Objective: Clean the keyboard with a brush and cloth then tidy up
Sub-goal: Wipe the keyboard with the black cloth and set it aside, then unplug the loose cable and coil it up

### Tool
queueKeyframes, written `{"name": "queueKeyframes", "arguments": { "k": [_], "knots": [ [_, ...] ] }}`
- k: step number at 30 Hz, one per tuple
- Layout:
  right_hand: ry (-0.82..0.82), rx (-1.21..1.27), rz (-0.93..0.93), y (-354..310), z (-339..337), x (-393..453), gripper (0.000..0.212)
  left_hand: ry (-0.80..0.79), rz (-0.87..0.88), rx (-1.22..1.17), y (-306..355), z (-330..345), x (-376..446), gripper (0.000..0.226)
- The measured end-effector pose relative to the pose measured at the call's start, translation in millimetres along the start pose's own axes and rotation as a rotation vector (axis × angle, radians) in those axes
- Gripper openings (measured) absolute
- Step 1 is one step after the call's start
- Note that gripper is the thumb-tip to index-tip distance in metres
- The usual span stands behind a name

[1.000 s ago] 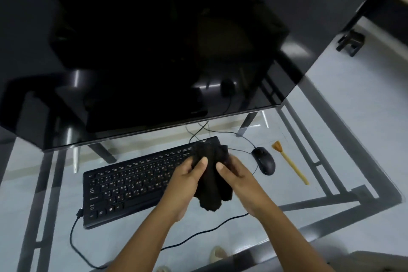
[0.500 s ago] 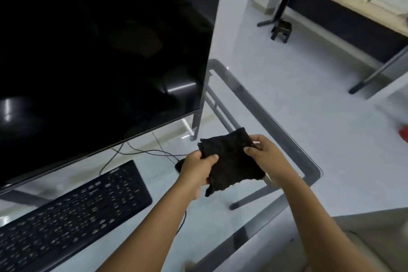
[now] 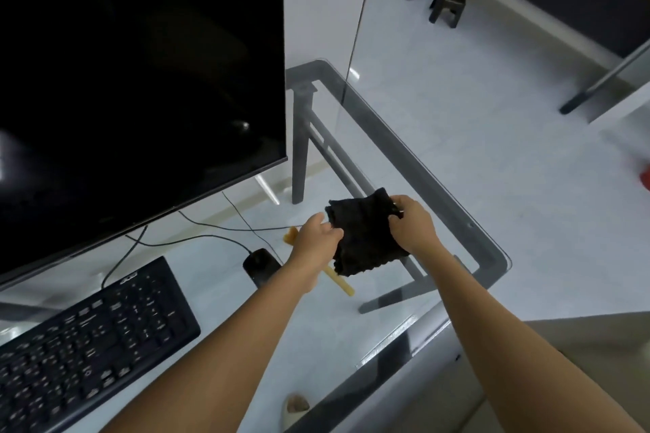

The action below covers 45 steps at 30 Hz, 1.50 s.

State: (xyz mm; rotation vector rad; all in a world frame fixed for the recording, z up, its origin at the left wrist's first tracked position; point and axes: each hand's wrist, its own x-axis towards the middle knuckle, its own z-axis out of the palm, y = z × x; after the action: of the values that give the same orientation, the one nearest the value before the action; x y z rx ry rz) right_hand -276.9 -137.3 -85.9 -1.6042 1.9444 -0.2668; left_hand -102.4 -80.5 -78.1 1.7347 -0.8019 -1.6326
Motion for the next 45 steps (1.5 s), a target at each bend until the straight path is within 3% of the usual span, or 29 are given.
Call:
{"name": "queueKeyframes", "arguments": {
  "k": [3, 5, 8, 12, 19, 24, 29, 31, 36, 40, 45],
  "knots": [
    [0.199, -0.083, -0.098, -4.7, 6.5, -9.3, 0.047, 0.026, 0.093, 0.025, -4.6, -12.1, -15.7, 0.058],
    [0.212, -0.054, -0.197, -25.7, 16.5, -20.7, 0.046, 0.099, 0.167, -0.005, -13.9, -34.1, -32.5, 0.052],
    [0.116, 0.018, -0.352, -71.5, 40.9, -42.8, 0.046, 0.239, 0.222, -0.064, -42.5, -80.7, -61.9, 0.049],
    [-0.023, 0.032, -0.524, -127.9, 92.2, -78.4, 0.046, 0.464, 0.155, -0.087, -84.9, -149.7, -100.4, 0.05],
    [-0.208, 0.002, -0.659, -198.3, 176.5, -153.9, 0.05, 0.678, 0.118, -0.17, -136.1, -253.2, -162.1, 0.05],
    [-0.227, -0.043, -0.685, -214.4, 208.5, -184.2, 0.049, 0.774, 0.114, -0.057, -166.0, -296.3, -193.6, 0.054],
    [-0.215, -0.133, -0.711, -215.1, 227.6, -201.9, 0.049, 0.895, 0.141, 0.425, -212.3, -336.7, -223.8, 0.073],
    [-0.176, -0.195, -0.689, -209.7, 230.5, -202.8, 0.05, 0.947, 0.074, 0.529, -231.7, -351.9, -231.2, 0.077],
    [-0.093, -0.281, -0.498, -200.0, 227.6, -199.0, 0.051, 1.003, -0.077, 0.477, -262.2, -377.1, -238.0, 0.07],
    [-0.143, -0.218, -0.324, -187.3, 230.2, -193.4, 0.046, 0.991, -0.145, 0.476, -272.7, -385.9, -239.6, 0.062],
    [-0.129, -0.125, -0.315, -177.5, 242.1, -195.7, 0.029, 1.055, -0.075, 0.426, -276.6, -387.9, -238.4, 0.036]
  ]
}}
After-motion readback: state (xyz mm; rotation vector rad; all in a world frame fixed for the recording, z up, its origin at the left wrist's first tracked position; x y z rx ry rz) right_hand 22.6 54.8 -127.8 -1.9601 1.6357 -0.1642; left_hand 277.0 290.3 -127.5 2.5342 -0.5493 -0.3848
